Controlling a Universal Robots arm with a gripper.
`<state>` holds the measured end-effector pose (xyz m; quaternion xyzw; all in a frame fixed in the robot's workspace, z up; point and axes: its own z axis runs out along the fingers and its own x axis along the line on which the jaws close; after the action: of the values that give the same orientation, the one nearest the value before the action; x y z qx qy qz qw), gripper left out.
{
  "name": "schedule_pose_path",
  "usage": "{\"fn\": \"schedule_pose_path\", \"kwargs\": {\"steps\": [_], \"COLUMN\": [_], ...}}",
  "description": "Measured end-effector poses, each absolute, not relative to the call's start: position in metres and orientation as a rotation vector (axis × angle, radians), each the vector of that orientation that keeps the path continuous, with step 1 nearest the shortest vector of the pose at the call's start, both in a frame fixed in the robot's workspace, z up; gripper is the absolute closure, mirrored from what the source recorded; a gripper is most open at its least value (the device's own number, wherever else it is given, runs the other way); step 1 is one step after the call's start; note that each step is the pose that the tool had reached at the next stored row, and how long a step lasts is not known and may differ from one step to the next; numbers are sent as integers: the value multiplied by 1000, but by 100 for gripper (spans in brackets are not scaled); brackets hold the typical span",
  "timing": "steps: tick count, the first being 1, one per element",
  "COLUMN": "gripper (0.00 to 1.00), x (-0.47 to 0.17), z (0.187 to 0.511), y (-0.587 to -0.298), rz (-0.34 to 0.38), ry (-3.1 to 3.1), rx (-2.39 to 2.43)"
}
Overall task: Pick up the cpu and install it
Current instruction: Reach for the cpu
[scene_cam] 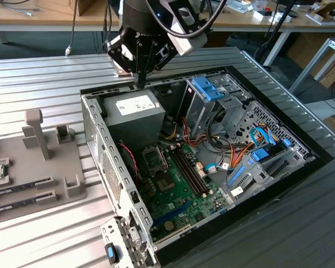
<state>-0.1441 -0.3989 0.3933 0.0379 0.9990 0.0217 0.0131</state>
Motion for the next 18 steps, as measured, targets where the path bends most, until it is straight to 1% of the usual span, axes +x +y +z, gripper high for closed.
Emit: {"fn": "schedule_pose_path", "kwargs": {"steps": [18], "gripper": [89], "x": [-151], "z": [393], "y": [-399], "rz": [68], "ry": [3112], "rx": [118]}}
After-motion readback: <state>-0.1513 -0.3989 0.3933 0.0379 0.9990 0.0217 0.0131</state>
